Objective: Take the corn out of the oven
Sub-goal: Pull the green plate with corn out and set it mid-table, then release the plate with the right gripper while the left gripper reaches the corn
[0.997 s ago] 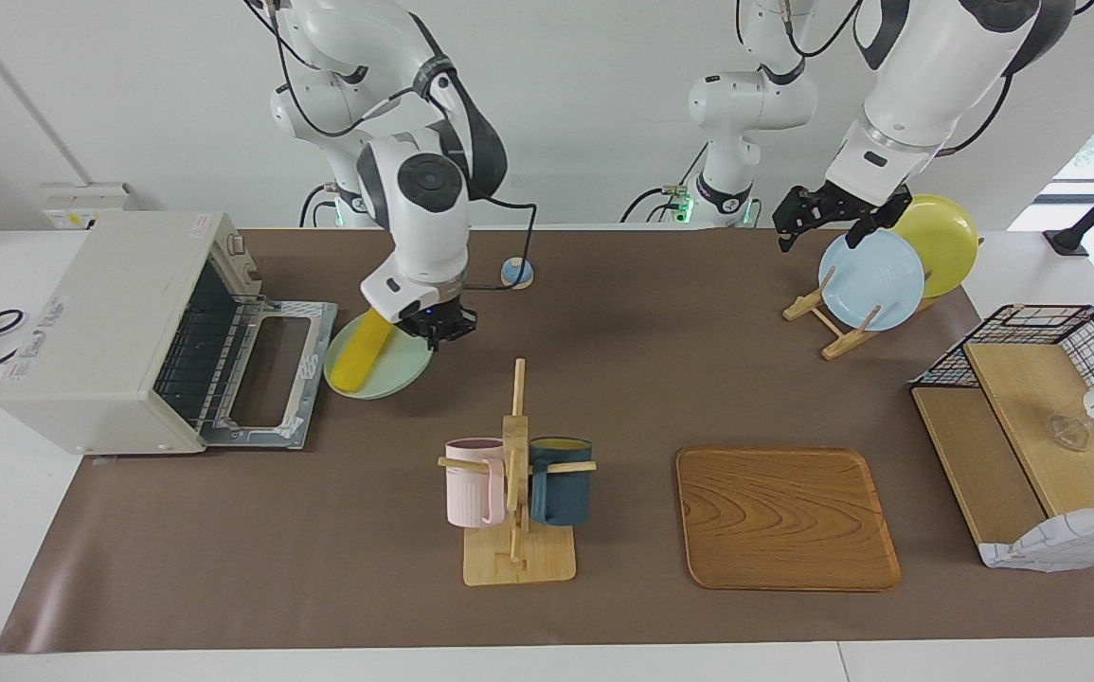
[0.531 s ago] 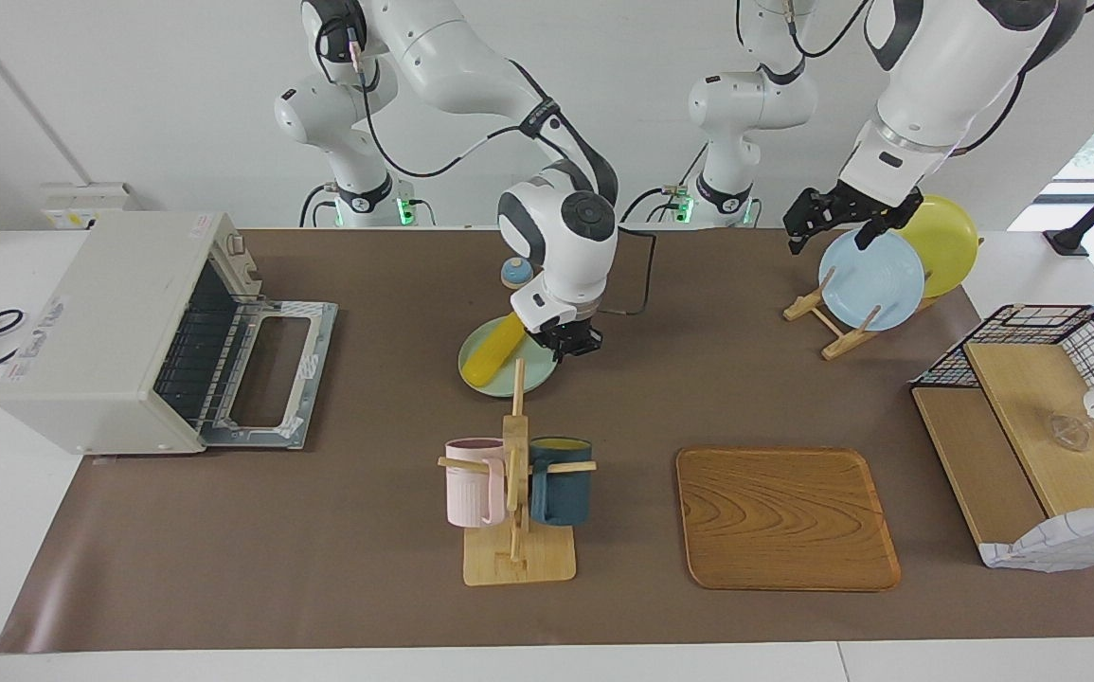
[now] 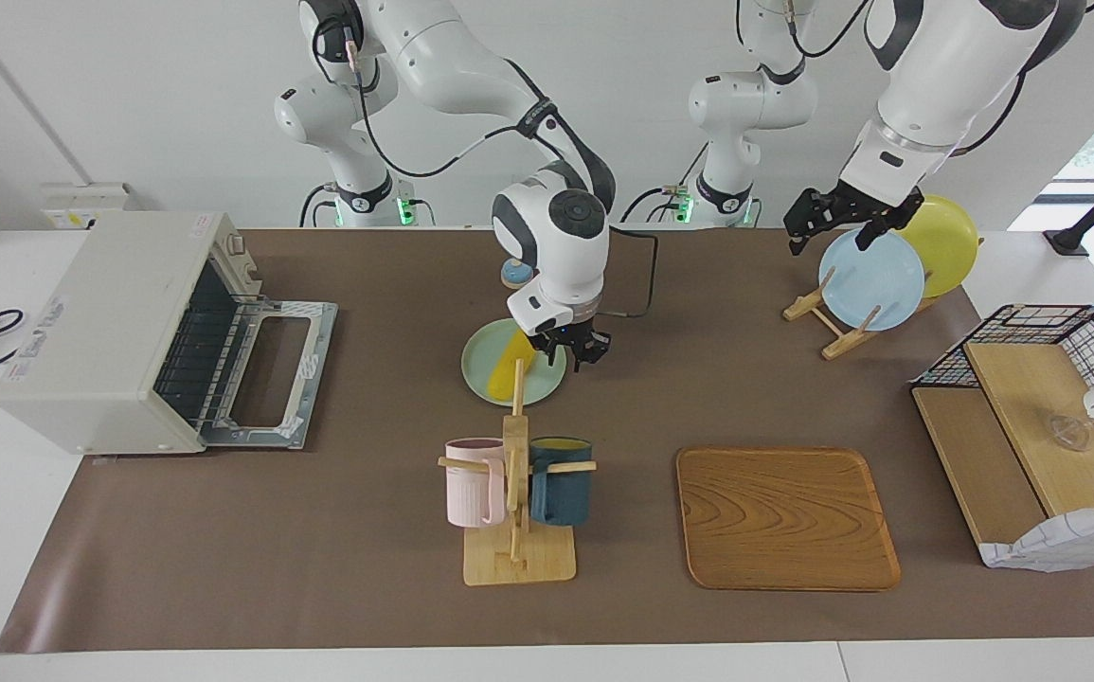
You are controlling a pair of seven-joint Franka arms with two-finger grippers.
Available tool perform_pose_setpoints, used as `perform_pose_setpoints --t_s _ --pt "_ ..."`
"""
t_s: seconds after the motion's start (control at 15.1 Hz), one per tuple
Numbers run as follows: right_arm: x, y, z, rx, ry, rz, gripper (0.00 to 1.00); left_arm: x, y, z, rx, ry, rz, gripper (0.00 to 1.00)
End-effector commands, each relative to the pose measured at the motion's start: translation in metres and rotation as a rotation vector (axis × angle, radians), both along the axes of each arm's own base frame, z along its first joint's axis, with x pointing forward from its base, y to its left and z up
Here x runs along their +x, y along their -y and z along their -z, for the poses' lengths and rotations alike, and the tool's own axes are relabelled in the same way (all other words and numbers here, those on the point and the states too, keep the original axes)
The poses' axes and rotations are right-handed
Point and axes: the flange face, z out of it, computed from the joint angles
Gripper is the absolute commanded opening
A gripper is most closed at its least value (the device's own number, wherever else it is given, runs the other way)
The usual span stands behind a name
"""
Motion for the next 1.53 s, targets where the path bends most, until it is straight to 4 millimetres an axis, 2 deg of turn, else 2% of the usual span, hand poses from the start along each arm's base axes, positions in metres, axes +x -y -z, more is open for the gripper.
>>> perform_pose_setpoints --t_s 0.0,0.07,0.13,0.2,0.27,0.47,0.53,0.6,0.66,0.8,0.86,1.06,1.13,1.2,1.26,1.33,1.4,1.46 --pt "0.021 0.072 -0.039 -0.047 -0.018 -0.080 0.16 -0.005 0.006 -0.001 -0.006 0.037 0.023 1.00" --pt "0.025 0.098 -0.046 -0.069 -0.046 -0.099 0.00 -0.005 0.009 0.000 -0.007 0.040 0.029 1.00" --pt "0.022 0.115 -0.044 -0.089 -0.094 -0.114 0.00 -0.006 0.013 0.001 -0.007 0.040 0.038 1.00" --pt "0.018 0.126 -0.038 -0.123 -0.121 -0.126 0.00 -0.008 0.027 0.007 -0.008 0.031 0.064 1.00" --pt "0.015 0.147 -0.030 -0.170 -0.131 -0.125 0.00 -0.009 0.044 0.011 -0.010 0.035 0.091 1.00" --pt "0.012 0.216 -0.003 -0.222 -0.178 -0.110 0.00 -0.014 0.083 0.046 -0.037 0.043 0.143 1.00" --pt "0.010 0.230 0.004 -0.217 -0.181 -0.105 0.00 -0.014 0.088 0.051 -0.066 0.041 0.140 1.00" --pt "0.004 0.237 0.014 -0.215 -0.181 -0.105 0.00 -0.014 0.095 0.054 -0.094 0.036 0.143 1.00" --pt "-0.004 0.243 0.025 -0.228 -0.179 -0.126 0.00 -0.013 0.113 0.066 -0.107 0.023 0.164 1.00" --pt "-0.014 0.272 0.046 -0.234 -0.163 -0.141 0.00 -0.013 0.160 0.093 -0.118 0.025 0.150 1.00" --pt "-0.018 0.276 0.053 -0.227 -0.153 -0.146 0.00 -0.016 0.185 0.103 -0.123 0.031 0.150 1.00" --pt "-0.022 0.290 0.064 -0.245 -0.157 -0.163 0.00 -0.017 0.228 0.135 -0.153 0.018 0.174 1.00" --pt "-0.023 0.293 0.066 -0.261 -0.162 -0.183 0.00 -0.020 0.254 0.147 -0.170 0.008 0.192 1.00" --pt "-0.024 0.295 0.067 -0.273 -0.165 -0.192 0.00 -0.020 0.271 0.158 -0.175 0.002 0.195 1.00" --pt "-0.023 0.298 0.067 -0.285 -0.167 -0.198 0.00 -0.017 0.280 0.162 -0.185 0.011 0.162 1.00" --pt "-0.024 0.304 0.068 -0.292 -0.170 -0.195 0.00 -0.021 0.299 0.168 -0.197 0.018 0.152 1.00" --pt "-0.024 0.312 0.069 -0.292 -0.172 -0.183 0.00 -0.035 0.328 0.183 -0.194 0.006 0.160 1.00" --pt "-0.025 0.316 0.070 -0.290 -0.174 -0.176 0.00 -0.043 0.348 0.203 -0.182 -0.006 0.157 1.00"
